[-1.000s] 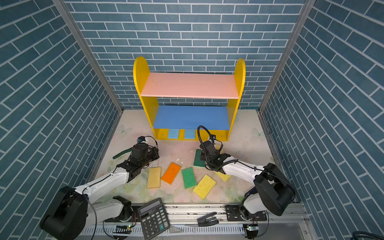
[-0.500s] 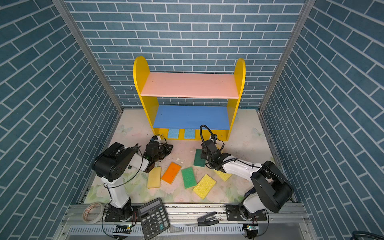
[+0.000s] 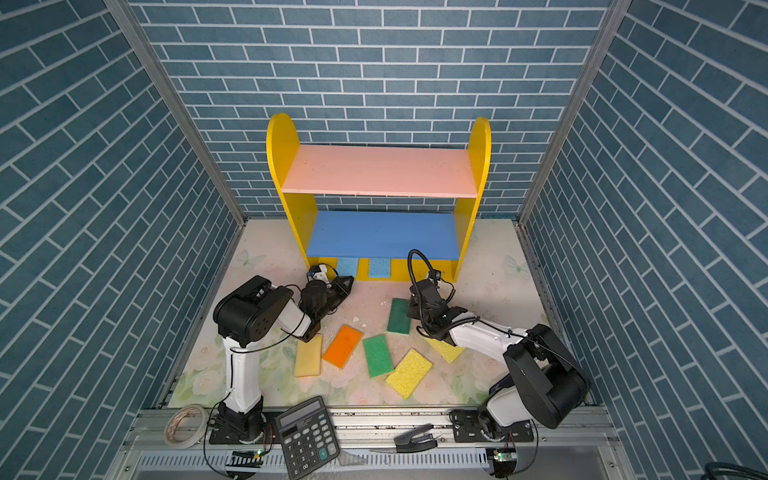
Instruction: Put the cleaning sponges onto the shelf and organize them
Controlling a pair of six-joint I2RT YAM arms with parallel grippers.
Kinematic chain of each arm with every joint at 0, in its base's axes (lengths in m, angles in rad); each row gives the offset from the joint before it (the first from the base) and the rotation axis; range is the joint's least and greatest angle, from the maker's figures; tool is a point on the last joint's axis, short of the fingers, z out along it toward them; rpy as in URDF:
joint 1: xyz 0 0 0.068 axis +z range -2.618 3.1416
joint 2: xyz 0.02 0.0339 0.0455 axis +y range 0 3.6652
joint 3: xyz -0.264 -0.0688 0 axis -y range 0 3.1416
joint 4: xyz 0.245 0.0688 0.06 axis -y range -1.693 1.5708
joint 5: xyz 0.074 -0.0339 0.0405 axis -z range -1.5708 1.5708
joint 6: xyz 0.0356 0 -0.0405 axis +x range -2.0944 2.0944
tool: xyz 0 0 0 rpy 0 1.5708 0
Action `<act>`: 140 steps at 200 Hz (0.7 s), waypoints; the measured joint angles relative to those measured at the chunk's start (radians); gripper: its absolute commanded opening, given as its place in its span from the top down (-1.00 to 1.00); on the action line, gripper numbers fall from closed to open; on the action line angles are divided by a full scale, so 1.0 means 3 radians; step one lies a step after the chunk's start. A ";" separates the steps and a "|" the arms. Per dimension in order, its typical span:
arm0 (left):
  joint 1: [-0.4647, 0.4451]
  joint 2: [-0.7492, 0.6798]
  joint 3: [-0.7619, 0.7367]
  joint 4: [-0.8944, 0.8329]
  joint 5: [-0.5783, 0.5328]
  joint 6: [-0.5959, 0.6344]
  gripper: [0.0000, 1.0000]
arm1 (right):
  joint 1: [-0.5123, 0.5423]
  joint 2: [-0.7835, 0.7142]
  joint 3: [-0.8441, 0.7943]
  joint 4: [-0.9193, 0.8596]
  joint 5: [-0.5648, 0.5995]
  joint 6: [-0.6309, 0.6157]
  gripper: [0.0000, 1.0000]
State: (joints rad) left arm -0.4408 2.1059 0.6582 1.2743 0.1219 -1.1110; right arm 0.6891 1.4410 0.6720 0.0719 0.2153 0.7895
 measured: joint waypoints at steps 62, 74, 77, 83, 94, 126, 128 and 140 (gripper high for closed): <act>-0.0001 0.0159 0.0045 0.0310 -0.0080 -0.0145 1.00 | -0.0014 0.0008 0.0000 0.0003 -0.0033 0.0000 1.00; -0.0001 0.0151 0.0058 0.0277 -0.0083 -0.0148 1.00 | -0.0014 0.0009 0.0000 0.0004 -0.0036 0.0000 1.00; -0.0001 0.0145 0.0061 0.0259 -0.0083 -0.0148 1.00 | -0.0014 0.0009 0.0000 0.0005 -0.0036 0.0000 1.00; -0.0001 0.0131 0.0069 0.0215 -0.0084 -0.0149 1.00 | -0.0014 0.0009 0.0000 0.0009 -0.0036 0.0000 1.00; -0.0004 0.0097 0.0079 0.0122 -0.0093 -0.0149 1.00 | -0.0014 0.0011 0.0000 0.0017 -0.0036 0.0000 1.00; -0.0004 -0.0093 0.0015 -0.0228 -0.0106 -0.0149 1.00 | -0.0014 0.0061 0.0000 0.0042 -0.0058 0.0001 1.00; -0.0004 -0.0102 0.0011 -0.0240 -0.0104 -0.0148 1.00 | -0.0014 0.0065 0.0000 0.0043 -0.0060 0.0001 1.00; -0.0004 -0.0163 -0.0014 -0.0352 -0.0106 -0.0148 1.00 | -0.0014 0.0095 0.0000 0.0056 -0.0072 0.0001 1.00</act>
State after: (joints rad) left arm -0.4419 2.0571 0.6540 1.1687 0.0902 -1.1553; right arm 0.6849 1.4696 0.6720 0.0887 0.1936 0.7898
